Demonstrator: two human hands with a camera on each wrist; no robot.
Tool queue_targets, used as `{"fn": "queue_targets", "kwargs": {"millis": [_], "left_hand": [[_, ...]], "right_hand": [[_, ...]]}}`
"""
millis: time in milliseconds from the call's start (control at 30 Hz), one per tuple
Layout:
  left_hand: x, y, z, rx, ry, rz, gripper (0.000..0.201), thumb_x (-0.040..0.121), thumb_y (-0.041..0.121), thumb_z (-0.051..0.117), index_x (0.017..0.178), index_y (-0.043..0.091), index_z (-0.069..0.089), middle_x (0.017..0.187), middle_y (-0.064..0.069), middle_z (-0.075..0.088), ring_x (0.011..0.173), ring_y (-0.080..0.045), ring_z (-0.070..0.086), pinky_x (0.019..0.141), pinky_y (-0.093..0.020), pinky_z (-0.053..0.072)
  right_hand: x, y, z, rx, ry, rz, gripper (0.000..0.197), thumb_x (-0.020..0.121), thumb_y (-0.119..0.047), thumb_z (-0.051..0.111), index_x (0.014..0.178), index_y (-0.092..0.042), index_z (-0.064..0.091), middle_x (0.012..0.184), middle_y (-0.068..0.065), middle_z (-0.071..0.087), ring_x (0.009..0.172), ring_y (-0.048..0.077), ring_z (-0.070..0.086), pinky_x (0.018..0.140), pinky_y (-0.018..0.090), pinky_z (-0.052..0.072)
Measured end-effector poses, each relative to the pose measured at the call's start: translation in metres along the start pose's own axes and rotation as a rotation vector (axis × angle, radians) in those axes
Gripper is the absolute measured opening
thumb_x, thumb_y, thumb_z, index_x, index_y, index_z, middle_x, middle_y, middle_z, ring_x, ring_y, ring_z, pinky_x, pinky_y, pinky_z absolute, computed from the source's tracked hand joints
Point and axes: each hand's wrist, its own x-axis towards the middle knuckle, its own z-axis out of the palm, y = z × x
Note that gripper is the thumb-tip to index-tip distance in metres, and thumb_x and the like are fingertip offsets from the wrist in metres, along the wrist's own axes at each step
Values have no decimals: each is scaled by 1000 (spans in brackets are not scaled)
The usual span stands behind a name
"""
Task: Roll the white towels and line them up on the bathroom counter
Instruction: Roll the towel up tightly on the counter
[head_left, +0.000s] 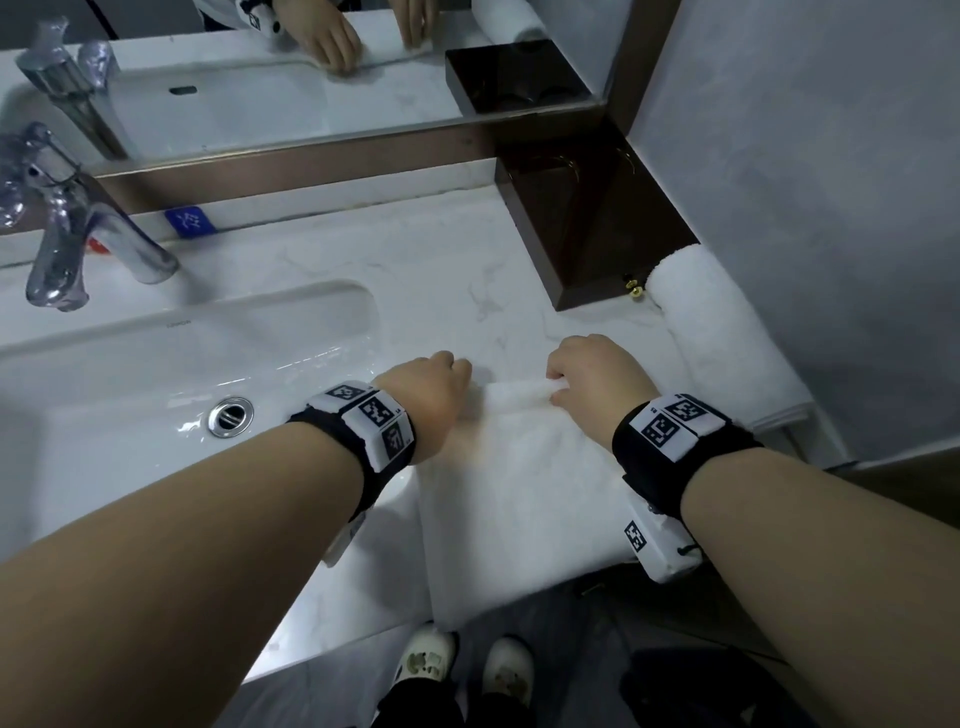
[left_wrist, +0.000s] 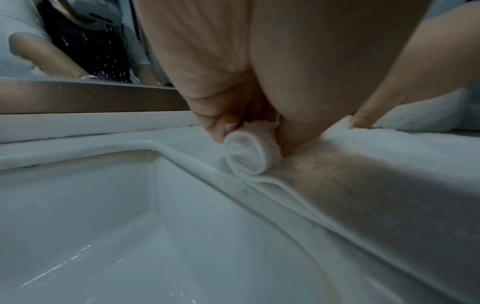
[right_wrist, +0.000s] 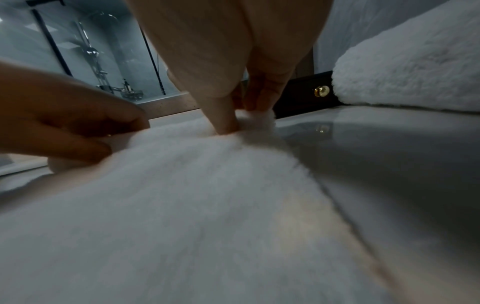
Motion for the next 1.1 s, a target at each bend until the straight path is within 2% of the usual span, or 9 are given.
{"fn": "queue_targets", "kwargs": {"millis": [200, 267, 400, 467, 600, 800, 867, 967, 1100], "left_hand": [[2, -4, 2, -36, 83, 24, 22, 87, 3, 53, 91, 15, 36, 101, -4, 43, 75, -22, 45, 65, -34, 43], [2, -3, 3, -56, 88, 6, 18, 87, 3, 53, 94, 13, 39, 103, -6, 44, 74, -23, 47, 65, -36, 46], [1, 3, 7, -34, 94, -18, 21, 85, 0, 51, 88, 13, 35, 98, -6, 38, 59, -20, 39, 56, -35, 36], [-1, 6, 8, -23, 101, -14, 24, 81, -3, 51, 86, 13, 34, 94, -4, 33, 57, -19, 35, 56, -34, 36], [-5, 6, 10, -19, 121, 7, 24, 81, -2, 52, 86, 15, 35, 93, -2, 35, 63, -25, 43, 57, -34, 40], [-15, 11, 12, 79, 138, 63, 29, 76, -5, 51, 87, 15, 34, 92, -2, 31, 66, -24, 40, 52, -33, 33], [-20, 16, 13, 136, 133, 98, 32, 72, -5, 49, 92, 16, 35, 93, -2, 28, 69, -25, 38, 50, -33, 30], [-25, 22, 13, 213, 112, 133, 37, 75, 1, 54, 106, 14, 39, 103, -6, 36, 74, -26, 39, 52, -34, 34], [-28, 25, 13, 261, 82, 138, 46, 76, 4, 59, 115, 15, 38, 114, -7, 36, 79, -27, 36, 56, -36, 38]], "right_hand": [[-5, 14, 21, 75, 151, -60, 13, 90, -6, 56, 97, -14, 62, 103, -1, 56, 99, 21, 44, 82, 33, 44], [-8, 16, 26, 90, 176, -68, 15, 87, -2, 56, 93, -14, 62, 101, -2, 56, 95, 20, 44, 79, 36, 46], [-11, 18, 30, 117, 188, -87, 22, 82, 6, 54, 92, -10, 64, 101, 0, 56, 94, 21, 44, 79, 37, 46], [-11, 17, 31, 113, 197, -87, 27, 78, 10, 52, 90, -10, 64, 100, 0, 56, 93, 21, 43, 76, 37, 46], [-15, 18, 36, 119, 222, -85, 31, 76, 12, 51, 92, -11, 65, 101, -2, 56, 93, 20, 44, 76, 36, 46], [-22, 19, 36, 176, 240, -86, 32, 78, 11, 54, 97, -11, 67, 100, -3, 53, 93, 20, 48, 79, 33, 46], [-26, 19, 36, 188, 245, -74, 30, 80, 10, 54, 97, -12, 67, 95, -8, 46, 90, 18, 48, 79, 31, 46], [-31, 17, 36, 221, 232, -48, 27, 84, 7, 52, 95, -14, 65, 93, -13, 40, 90, 14, 45, 73, 24, 37], [-34, 14, 36, 303, 208, 50, 22, 88, -1, 50, 83, -23, 50, 87, -15, 37, 87, 13, 43, 70, 21, 29]]}}
